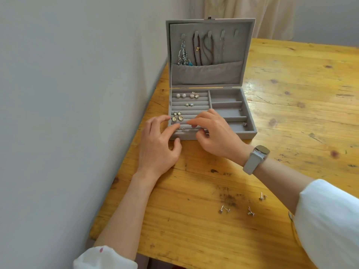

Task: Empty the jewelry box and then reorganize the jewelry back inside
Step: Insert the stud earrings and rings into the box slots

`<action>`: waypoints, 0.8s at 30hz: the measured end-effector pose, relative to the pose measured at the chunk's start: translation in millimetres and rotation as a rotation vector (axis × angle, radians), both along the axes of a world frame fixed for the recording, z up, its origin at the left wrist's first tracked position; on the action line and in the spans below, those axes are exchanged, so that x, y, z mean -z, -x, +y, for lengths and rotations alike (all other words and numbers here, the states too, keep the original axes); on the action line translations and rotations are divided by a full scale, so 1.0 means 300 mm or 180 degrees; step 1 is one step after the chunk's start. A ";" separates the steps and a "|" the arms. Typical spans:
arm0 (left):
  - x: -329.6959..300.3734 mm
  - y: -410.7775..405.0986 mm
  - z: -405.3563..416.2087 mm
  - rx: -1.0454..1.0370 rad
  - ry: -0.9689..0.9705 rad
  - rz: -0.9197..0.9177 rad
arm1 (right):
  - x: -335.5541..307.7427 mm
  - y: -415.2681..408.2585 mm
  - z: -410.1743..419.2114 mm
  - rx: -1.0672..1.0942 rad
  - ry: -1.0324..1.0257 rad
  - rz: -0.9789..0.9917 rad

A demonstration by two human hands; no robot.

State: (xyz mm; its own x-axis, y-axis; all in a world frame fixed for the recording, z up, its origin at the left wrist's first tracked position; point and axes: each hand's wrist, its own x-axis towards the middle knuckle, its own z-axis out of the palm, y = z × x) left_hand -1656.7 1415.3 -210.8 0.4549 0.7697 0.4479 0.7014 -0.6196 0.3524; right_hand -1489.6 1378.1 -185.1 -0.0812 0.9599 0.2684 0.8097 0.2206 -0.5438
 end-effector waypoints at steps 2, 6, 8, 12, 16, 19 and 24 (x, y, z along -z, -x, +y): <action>-0.011 -0.006 -0.011 -0.0033 -0.0021 -0.0224 | -0.015 -0.023 -0.033 0.0070 -0.0023 0.0219; -0.058 -0.061 -0.076 0.0035 -0.0186 -0.0749 | -0.052 -0.114 -0.145 0.0258 0.0102 0.0442; -0.086 -0.110 -0.126 0.0279 0.0028 -0.0872 | -0.060 -0.172 -0.214 0.0334 0.0257 0.0398; -0.108 -0.201 -0.231 0.1008 0.1106 -0.0504 | -0.050 -0.270 -0.358 0.0325 0.0822 0.0129; -0.074 -0.253 -0.311 0.1398 0.1421 0.0214 | -0.029 -0.298 -0.486 0.0181 0.1160 -0.0093; -0.072 -0.268 -0.334 0.1493 0.1464 0.0470 | -0.003 -0.288 -0.532 0.0136 0.1158 -0.0172; -0.090 -0.270 -0.353 0.1556 0.1619 0.0616 | 0.042 -0.260 -0.540 0.0294 0.0844 -0.0270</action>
